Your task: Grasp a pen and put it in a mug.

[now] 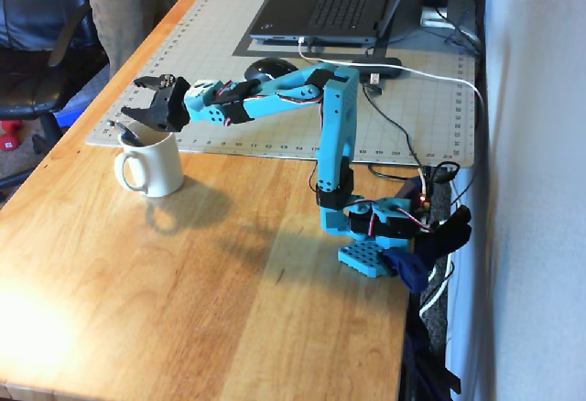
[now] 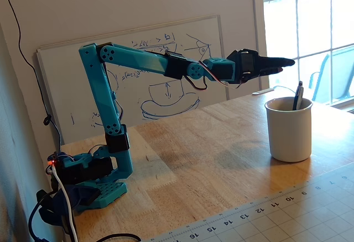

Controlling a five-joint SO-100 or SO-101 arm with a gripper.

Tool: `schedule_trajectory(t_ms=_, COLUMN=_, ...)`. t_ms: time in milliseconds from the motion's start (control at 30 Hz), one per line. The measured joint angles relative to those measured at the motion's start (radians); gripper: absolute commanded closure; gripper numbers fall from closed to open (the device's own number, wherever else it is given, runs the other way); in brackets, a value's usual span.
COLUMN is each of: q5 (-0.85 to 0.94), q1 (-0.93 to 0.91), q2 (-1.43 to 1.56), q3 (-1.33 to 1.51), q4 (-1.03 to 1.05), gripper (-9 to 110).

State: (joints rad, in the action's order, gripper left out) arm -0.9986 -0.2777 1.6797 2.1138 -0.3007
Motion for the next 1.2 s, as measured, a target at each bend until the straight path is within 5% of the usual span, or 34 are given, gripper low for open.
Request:
schedule_trajectory(t_ms=267, q5=0.0, q1=0.0, q2=0.156, q3=0.0, q4=0.035, gripper=100)
schedule_trajectory(t_ms=633, q5=0.078, q1=0.095, q2=0.382, q3=0.026, q4=0.215, gripper=99)
schedule_trajectory(t_ms=1200, q5=1.143, q1=0.184, q2=0.767, q3=0.281, q4=0.89, gripper=100)
